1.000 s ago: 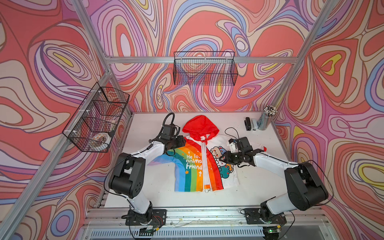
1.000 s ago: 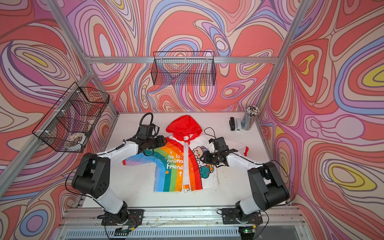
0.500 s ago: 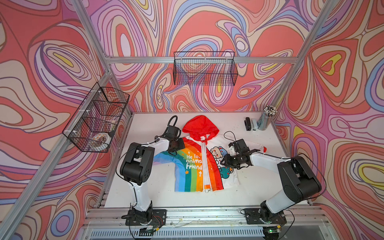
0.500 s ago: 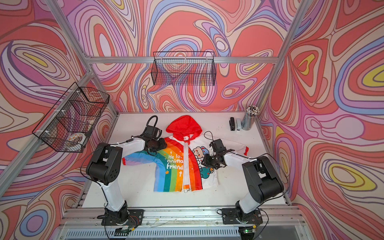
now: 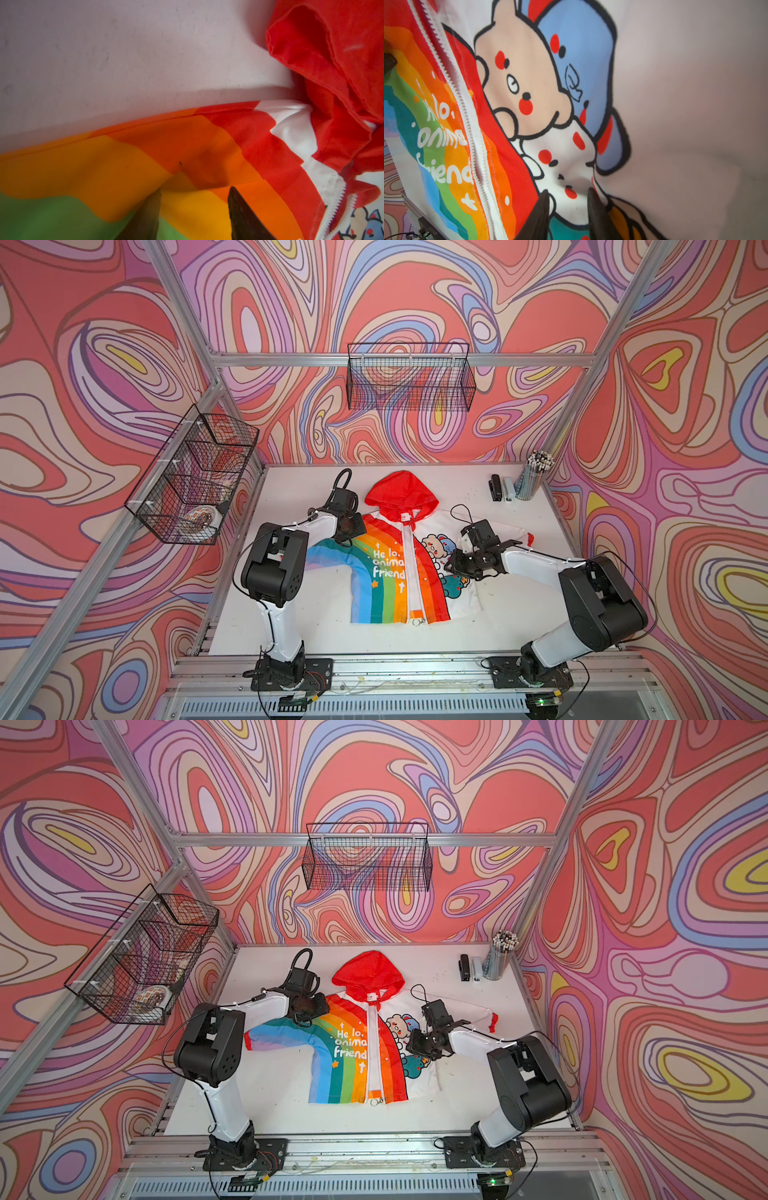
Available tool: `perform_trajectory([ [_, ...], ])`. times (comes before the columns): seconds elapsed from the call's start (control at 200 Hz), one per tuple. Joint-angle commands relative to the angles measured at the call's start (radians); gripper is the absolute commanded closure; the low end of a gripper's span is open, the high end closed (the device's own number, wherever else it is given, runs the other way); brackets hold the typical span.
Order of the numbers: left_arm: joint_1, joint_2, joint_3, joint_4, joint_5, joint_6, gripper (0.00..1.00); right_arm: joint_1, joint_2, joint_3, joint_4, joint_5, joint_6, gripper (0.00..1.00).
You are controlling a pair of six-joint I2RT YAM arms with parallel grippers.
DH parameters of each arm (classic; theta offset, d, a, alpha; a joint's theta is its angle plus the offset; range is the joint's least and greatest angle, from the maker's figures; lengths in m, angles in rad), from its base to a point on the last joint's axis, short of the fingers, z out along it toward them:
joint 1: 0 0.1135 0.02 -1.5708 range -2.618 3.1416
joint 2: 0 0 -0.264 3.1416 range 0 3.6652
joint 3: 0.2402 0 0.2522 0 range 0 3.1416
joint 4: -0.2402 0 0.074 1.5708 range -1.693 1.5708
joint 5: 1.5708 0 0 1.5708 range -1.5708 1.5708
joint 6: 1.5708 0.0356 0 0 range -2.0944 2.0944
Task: Unzip the jacket
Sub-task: Smooth out the jacket at the center of the board.
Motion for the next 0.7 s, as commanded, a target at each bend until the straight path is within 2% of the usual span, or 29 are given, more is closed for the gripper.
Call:
perform_trajectory([
  [0.0, 0.018, 0.052, -0.012, -0.072, -0.018, -0.007, 0.47, 0.000, -0.042, -0.039, -0.079, 0.047, 0.007, 0.67],
  [0.12, 0.018, 0.025, 0.004, -0.008, 0.072, 0.026, 0.44, 0.000, -0.102, 0.003, 0.007, 0.073, 0.003, 0.58],
  [0.29, 0.010, -0.047, 0.091, -0.021, 0.108, 0.082, 0.37, -0.001, -0.017, 0.168, 0.020, 0.159, -0.013, 0.58],
  [0.386, 0.005, -0.090, 0.119, -0.014, 0.119, 0.109, 0.36, 0.000, 0.084, 0.282, 0.021, 0.142, -0.041, 0.60],
  [0.576, -0.041, -0.069, 0.181, -0.006, 0.186, 0.158, 0.49, -0.001, 0.308, 0.492, -0.002, 0.093, -0.042, 0.67],
  [0.696, -0.065, -0.048, 0.168, 0.016, 0.205, 0.165, 0.57, -0.001, 0.404, 0.583, -0.036, 0.077, -0.043, 0.69],
])
